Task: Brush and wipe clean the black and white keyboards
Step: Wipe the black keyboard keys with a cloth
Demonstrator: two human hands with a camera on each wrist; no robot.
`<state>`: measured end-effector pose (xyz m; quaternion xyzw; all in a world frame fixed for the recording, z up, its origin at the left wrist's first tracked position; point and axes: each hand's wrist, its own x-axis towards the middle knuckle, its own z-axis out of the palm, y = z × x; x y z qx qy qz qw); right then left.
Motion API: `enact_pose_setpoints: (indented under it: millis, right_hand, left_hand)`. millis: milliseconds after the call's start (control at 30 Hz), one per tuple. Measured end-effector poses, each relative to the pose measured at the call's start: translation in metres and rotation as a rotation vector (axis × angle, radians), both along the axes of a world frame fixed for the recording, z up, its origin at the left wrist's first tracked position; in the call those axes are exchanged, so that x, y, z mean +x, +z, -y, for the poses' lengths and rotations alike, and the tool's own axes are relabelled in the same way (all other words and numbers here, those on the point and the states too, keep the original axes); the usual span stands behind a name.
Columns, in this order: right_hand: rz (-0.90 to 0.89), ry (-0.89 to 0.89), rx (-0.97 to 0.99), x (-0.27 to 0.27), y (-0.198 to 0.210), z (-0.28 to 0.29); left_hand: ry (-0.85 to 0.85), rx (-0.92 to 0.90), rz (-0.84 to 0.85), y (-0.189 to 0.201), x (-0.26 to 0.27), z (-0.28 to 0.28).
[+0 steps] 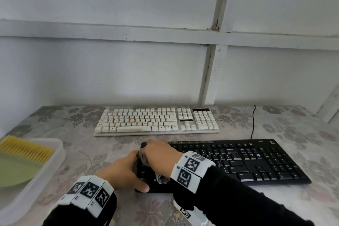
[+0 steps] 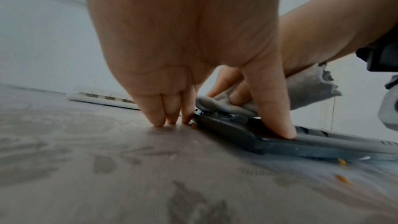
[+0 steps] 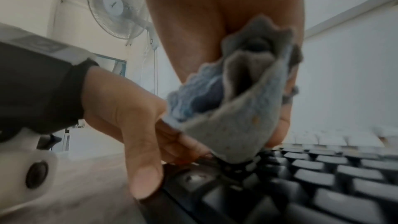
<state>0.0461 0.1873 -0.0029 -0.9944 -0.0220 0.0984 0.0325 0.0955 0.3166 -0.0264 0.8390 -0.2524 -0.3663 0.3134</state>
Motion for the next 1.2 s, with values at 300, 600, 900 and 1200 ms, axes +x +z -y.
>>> enact_pose_setpoints:
  millis: [300,600,900,1200]
  right_hand:
    - [0.073,-0.094,0.022,-0.049,-0.007,0.075]
    - [-0.085,-0.379,-0.112,-0.079,0.006,0.137]
    - [0.008,-0.056,0.124,-0.018,0.017,0.034]
    - [0.051,-0.083,0.051,-0.020,0.001,0.027]
  left_hand:
    - [-0.030,0.018,0.030,0.002,-0.005,0.001]
    - [-0.039,-0.033,0.013,0.002,-0.005,0.000]
    - [-0.026,-0.093,-0.045,-0.004,0.000,-0.001]
    - [-0.009,-0.145,-0.077,-0.007,0.001,0.001]
